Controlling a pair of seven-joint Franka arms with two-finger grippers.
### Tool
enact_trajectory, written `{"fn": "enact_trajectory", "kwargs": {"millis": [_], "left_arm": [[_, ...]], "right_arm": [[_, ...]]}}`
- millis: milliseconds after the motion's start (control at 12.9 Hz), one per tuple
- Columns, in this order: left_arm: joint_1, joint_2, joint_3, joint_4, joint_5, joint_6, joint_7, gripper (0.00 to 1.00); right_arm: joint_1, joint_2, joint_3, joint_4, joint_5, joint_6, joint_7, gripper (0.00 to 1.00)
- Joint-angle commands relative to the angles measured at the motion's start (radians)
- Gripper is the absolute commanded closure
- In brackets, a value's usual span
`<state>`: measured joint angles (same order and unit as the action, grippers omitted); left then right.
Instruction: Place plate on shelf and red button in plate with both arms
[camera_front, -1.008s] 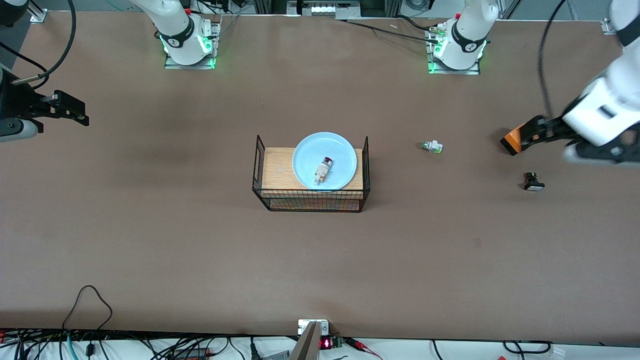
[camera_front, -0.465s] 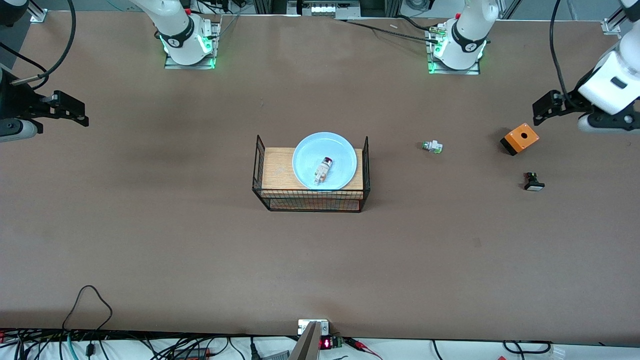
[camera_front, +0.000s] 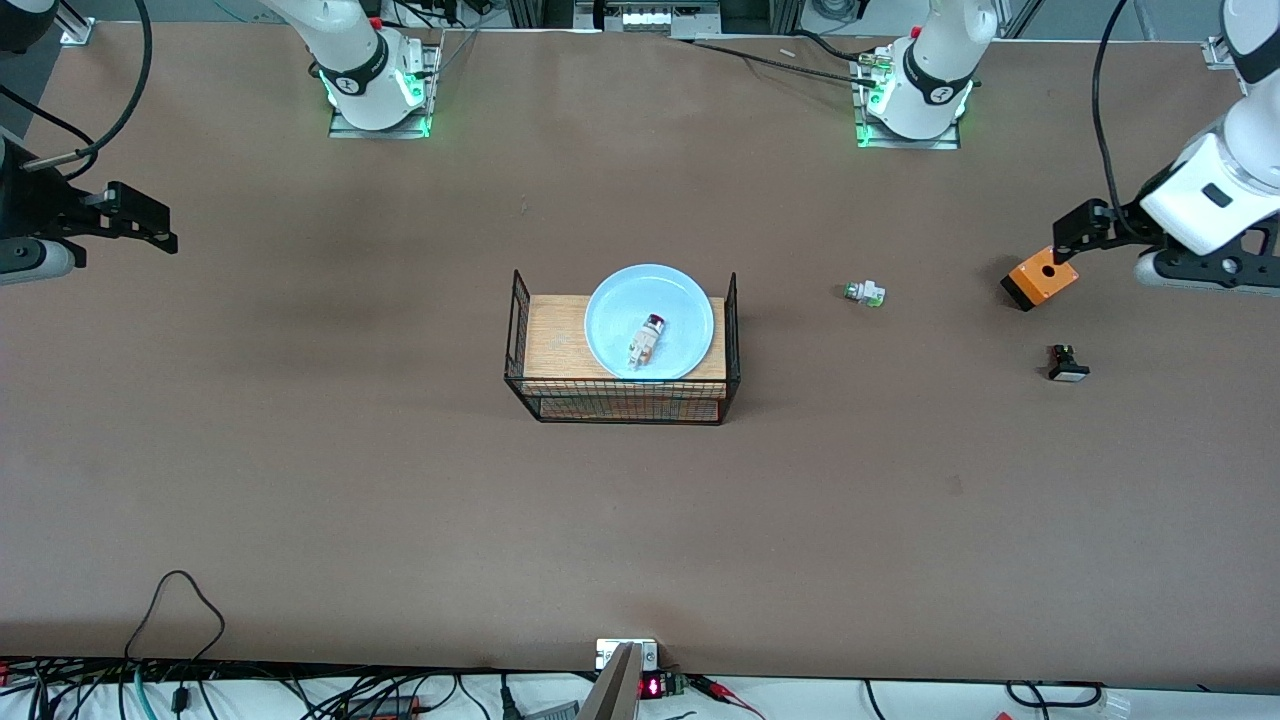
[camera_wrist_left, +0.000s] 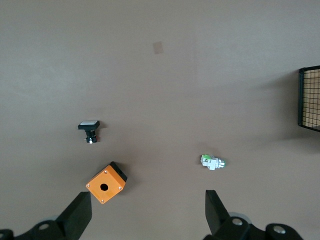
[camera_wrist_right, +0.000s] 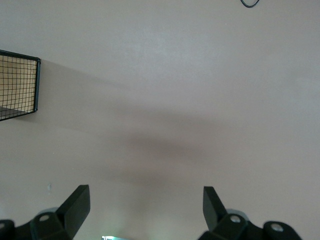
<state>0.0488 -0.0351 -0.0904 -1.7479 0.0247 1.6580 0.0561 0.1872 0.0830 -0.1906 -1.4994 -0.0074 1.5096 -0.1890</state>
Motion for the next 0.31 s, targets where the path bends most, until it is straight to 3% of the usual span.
{"fn": "enact_trajectory", "kwargs": {"millis": [0, 233], "left_arm": [[-0.038, -0.002, 0.027, 0.013, -0.009, -0.001, 0.019, 0.0], [-0.044, -0.003, 0.038, 0.013, -0.009, -0.001, 0.019, 0.0]], "right_arm": [[-0.002, 0.006, 0.0, 0.019, -0.005, -0.005, -0.001, 0.0], [-0.002, 0.006, 0.0, 0.019, -0.005, -0.005, -0.001, 0.0]]}}
